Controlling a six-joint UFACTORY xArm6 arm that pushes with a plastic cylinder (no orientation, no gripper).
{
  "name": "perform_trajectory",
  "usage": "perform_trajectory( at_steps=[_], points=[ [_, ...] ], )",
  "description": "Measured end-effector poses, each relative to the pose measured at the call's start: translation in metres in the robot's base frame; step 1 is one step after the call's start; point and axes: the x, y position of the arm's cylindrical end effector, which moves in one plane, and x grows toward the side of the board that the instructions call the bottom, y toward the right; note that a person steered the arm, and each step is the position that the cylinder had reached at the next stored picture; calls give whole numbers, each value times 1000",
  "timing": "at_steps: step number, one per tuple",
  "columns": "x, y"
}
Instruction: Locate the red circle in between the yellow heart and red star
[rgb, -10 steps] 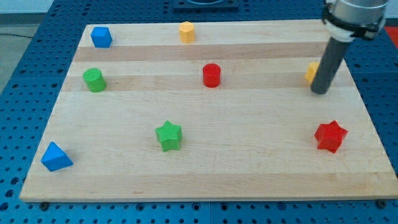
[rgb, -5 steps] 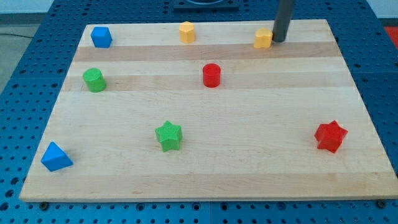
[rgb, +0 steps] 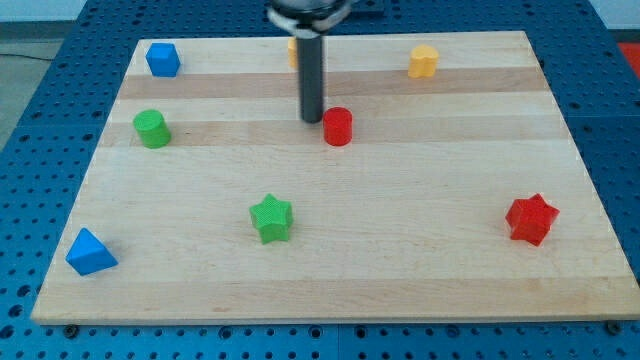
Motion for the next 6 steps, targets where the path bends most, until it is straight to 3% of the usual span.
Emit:
perform_trajectory(
  at_steps=[1, 2, 3, 4, 5, 6],
  points=[
    [17, 49],
    [19, 157],
    [24, 103],
    [44, 124],
    [65, 196],
    [33, 217]
  ],
)
